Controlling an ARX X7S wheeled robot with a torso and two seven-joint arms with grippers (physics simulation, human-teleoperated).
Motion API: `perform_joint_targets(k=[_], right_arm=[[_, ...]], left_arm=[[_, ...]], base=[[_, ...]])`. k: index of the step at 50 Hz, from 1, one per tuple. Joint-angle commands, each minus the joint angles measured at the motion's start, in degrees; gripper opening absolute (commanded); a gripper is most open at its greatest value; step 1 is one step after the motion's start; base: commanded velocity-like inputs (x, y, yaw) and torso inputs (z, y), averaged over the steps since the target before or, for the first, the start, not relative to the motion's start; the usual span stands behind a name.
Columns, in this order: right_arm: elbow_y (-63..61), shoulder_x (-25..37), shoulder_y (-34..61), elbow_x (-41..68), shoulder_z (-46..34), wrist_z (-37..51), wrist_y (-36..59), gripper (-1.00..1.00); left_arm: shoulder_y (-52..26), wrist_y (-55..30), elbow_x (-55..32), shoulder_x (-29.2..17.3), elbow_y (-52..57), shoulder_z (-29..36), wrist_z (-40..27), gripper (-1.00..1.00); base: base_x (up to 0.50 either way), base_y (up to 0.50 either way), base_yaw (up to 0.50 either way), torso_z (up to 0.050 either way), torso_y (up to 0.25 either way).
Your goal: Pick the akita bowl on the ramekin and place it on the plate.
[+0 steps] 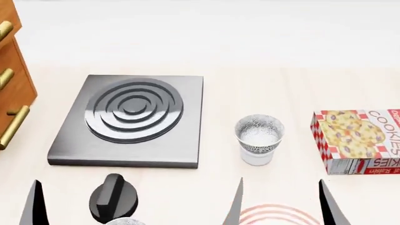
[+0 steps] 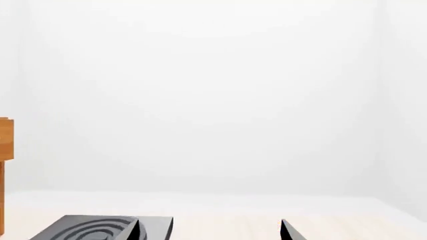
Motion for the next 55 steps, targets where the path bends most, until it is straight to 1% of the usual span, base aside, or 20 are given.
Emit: perform_joint_targets(k=[1, 2, 20, 25, 27, 30, 31, 34, 35, 40, 41, 43, 44, 45, 48, 49, 50, 51, 54, 55], right_arm=[[-0.2, 0.8, 0.0, 0.6, -0.4, 0.7, 0.2, 1.0], [1.9, 0.8, -0.9, 0.3, -0.6, 0.8, -2.8, 1.0], [-0.1, 2.1, -0.5, 1.4, -1.5, 1.0, -2.9, 1.0], [2.6, 2.4, -1.6, 1.1, -1.9, 1.3, -6.6, 1.0], [0.1, 2.4, -0.6, 1.6, -1.6, 1.5, -3.0, 1.0], [2.9, 2.6, -1.6, 1.2, -2.0, 1.5, -6.8, 1.0], [0.3, 2.6, -0.6, 1.7, -1.8, 1.7, -3.3, 1.0], [0.0, 2.8, -0.5, 1.8, -1.9, 1.8, -2.8, 1.0], [0.1, 2.8, -0.5, 1.8, -1.9, 1.9, -2.9, 1.0], [-0.1, 3.0, -0.5, 1.9, -2.1, 2.1, -2.8, 1.0], [2.3, 3.1, -1.4, 1.5, -2.3, 2.1, -6.1, 1.0], [0.0, 3.2, -0.5, 2.0, -2.1, 2.3, -2.8, 1.0], [2.5, 3.2, -1.4, 1.5, -2.5, 2.2, -6.1, 1.0], [0.7, 3.2, -0.6, 2.0, -2.3, 2.3, -3.5, 1.0], [0.4, 3.3, -0.3, 2.1, -2.5, 2.4, -2.9, 1.0], [0.3, 3.4, -0.3, 2.3, -2.3, 2.5, -2.7, 1.0], [0.4, 3.4, -0.4, 2.3, -2.4, 2.6, -2.8, 1.0], [2.3, 3.4, -1.2, 1.9, -2.6, 2.6, -5.7, 1.0], [0.2, 3.6, -0.4, 2.3, -2.3, 2.9, -2.7, 1.0], [2.0, 3.6, -1.2, 1.8, -2.6, 2.9, -5.3, 1.0]], left_arm=[[0.2, 0.3, -1.1, -0.7, 0.2, 0.4, -0.1, 1.0], [0.2, 0.2, -1.2, -0.8, 0.2, 0.5, -0.2, 1.0], [0.2, 0.1, -2.1, -1.8, 0.2, 1.1, -0.9, 1.0], [0.2, 0.0, -2.3, -2.0, 0.3, 1.1, -1.2, 1.0], [0.2, 0.1, -2.4, -2.0, 0.3, 1.2, -1.3, 1.0], [0.1, 0.1, -2.5, -2.2, 0.3, 1.2, -1.4, 1.0], [0.1, 0.1, -2.6, -2.2, 0.3, 1.2, -1.4, 1.0], [0.7, 1.8, -4.5, -1.9, 0.4, 0.5, -0.8, 1.0], [0.7, 2.1, -2.5, -2.0, 0.3, 1.0, -1.3, 1.0], [0.6, 2.2, -2.8, -2.0, 0.0, 1.0, -1.7, 1.0], [0.6, 2.1, -3.1, -2.0, 0.0, 1.0, -1.7, 1.0], [0.6, 2.0, -3.1, -2.1, 0.1, 1.2, -1.8, 1.0], [0.7, 2.5, -3.8, -2.0, 0.1, 1.1, -1.6, 1.0], [0.5, 1.5, -5.6, -2.1, 0.2, 0.5, -1.7, 1.0], [0.4, 1.3, -5.2, -2.3, 0.3, 0.8, -1.9, 1.0], [-0.3, -0.4, -3.3, -2.7, 0.0, 1.4, -3.1, 1.0], [-0.2, 0.9, -2.1, -2.6, -0.4, 1.8, -2.9, 1.0], [0.1, 1.4, -2.7, -2.5, -0.3, 1.7, -2.8, 1.0], [0.3, 1.6, -3.9, -2.8, -0.1, 1.2, -2.5, 1.0], [0.3, 1.6, -4.0, -2.9, -0.1, 1.2, -2.5, 1.0]], base=[[0.5, 0.0, 0.0, 0.05, 0.0], [0.5, 0.0, 0.0, 0.05, 0.0], [0.06, 0.0, 0.0, 0.05, 0.0], [0.0, 0.0, 0.0, 0.05, 0.0], [0.0, 0.0, 0.0, 0.05, 0.0], [0.0, 0.0, 0.0, 0.05, 0.0], [0.0, 0.0, 0.0, 0.05, 0.0], [0.0, 0.0, 0.0, 0.05, 0.0], [0.0, 0.0, 0.0, 0.027, 0.0], [0.0, 0.0, 0.0, 0.0, 0.0], [0.0, 0.0, 0.0, 0.0, 0.0], [0.0, 0.0, 0.0, 0.0, 0.0], [0.0, 0.0, 0.0, 0.0, 0.0], [0.0, 0.0, 0.0, 0.0, 0.0], [0.0, 0.0, 0.0, 0.0, 0.0], [0.0, 0.0, 0.0, 0.0, 0.0], [0.0, 0.0, 0.0, 0.0, 0.0], [0.0, 0.0, 0.0, 0.0, -0.105], [0.0, 0.0, 0.0, 0.0, -0.215], [0.0, 0.0, 0.0, 0.0, -0.25]])
